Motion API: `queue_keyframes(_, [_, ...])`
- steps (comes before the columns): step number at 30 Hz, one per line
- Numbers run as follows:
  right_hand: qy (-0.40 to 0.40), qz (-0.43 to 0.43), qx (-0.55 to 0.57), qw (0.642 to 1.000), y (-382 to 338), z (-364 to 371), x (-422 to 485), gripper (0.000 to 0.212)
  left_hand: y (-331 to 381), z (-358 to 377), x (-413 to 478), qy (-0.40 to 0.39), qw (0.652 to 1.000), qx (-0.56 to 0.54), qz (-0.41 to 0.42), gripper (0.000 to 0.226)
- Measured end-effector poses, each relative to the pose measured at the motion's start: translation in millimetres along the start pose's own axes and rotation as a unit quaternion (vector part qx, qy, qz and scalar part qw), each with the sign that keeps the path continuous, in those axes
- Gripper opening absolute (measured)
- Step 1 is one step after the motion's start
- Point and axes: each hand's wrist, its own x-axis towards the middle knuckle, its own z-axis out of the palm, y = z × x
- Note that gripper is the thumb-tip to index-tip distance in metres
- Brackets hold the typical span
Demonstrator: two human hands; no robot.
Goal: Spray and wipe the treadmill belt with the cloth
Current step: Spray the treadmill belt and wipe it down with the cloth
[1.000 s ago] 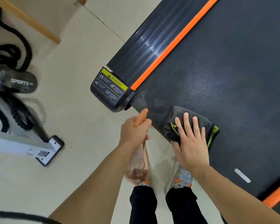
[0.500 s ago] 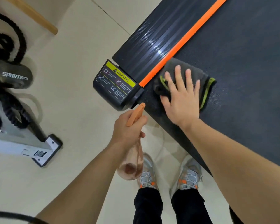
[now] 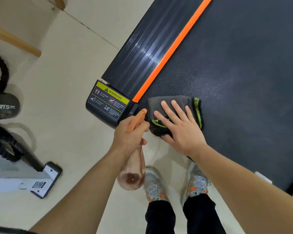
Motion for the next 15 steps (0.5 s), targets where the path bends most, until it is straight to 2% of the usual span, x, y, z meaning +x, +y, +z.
queue_keyframes(2, [-0.011,0.027,0.003,1.000,16,15,-61,0.077,8,8,-4,-0.034,0.999,0.027,0.012,0.007])
queue_keyframes(6, [-0.024,0.205,0.063,0.976,59,13,-143,0.070,24,36,-10,-0.097,0.991,0.082,0.029,0.039])
queue_keyframes(8, [0.028,0.325,0.114,0.938,76,4,-125,0.064,27,52,-13,-0.111,0.988,0.104,0.033,0.047])
queue_keyframes(10, [0.071,0.423,0.160,0.889,82,-8,-86,0.065,29,69,-16,-0.134,0.982,0.124,0.041,0.038])
queue_keyframes(11, [0.072,0.432,0.157,0.885,80,-11,-73,0.065,30,76,-19,-0.144,0.980,0.128,0.046,0.030])
queue_keyframes(12, [0.072,0.403,0.135,0.902,74,-8,-70,0.066,31,83,-22,-0.151,0.979,0.127,0.049,0.023])
queue_keyframes(14, [0.058,0.292,0.093,0.950,55,8,-90,0.072,33,95,-27,-0.157,0.978,0.126,0.051,0.016])
queue_keyframes(15, [0.042,0.253,0.096,0.962,44,18,-110,0.074,34,101,-31,-0.158,0.977,0.131,0.050,0.015])
